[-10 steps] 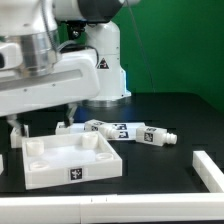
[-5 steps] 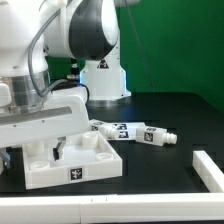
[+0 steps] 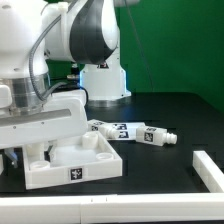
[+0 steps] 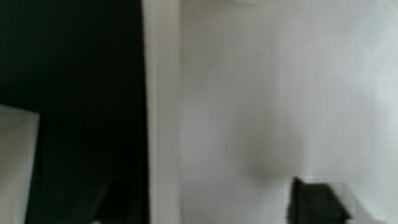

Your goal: Assemble square table

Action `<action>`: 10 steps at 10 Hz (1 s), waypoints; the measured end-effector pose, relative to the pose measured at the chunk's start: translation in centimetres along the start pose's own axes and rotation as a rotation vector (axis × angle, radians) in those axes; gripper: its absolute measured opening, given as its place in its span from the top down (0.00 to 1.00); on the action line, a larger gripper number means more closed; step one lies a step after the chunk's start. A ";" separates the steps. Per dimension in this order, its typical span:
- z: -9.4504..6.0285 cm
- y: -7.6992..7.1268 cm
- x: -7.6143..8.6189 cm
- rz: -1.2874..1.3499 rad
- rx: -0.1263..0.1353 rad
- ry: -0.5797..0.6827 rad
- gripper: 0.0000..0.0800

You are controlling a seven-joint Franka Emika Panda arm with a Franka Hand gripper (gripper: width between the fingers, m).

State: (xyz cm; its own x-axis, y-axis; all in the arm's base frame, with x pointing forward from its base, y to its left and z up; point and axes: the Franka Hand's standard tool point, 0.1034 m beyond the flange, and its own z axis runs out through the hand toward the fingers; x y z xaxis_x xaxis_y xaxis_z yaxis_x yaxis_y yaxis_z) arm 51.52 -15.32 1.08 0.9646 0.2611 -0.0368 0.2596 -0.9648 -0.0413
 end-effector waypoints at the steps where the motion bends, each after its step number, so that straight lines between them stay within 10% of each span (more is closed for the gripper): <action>1: -0.1 0.0 0.2 0.005 -0.001 0.002 0.71; 4: -1.7 -2.2 5.4 0.236 -0.009 0.023 0.93; 10: -1.2 -7.8 9.0 0.416 0.012 0.008 0.93</action>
Offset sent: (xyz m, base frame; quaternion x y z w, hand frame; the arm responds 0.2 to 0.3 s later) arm 0.0624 0.0289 0.0263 -0.0388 -0.0139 0.2083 0.9772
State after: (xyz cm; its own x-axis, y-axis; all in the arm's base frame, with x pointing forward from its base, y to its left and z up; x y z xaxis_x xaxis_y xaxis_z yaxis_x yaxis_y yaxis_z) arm 58.23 -5.50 2.27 0.9875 -0.1508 -0.0453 -0.1525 -0.9876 -0.0365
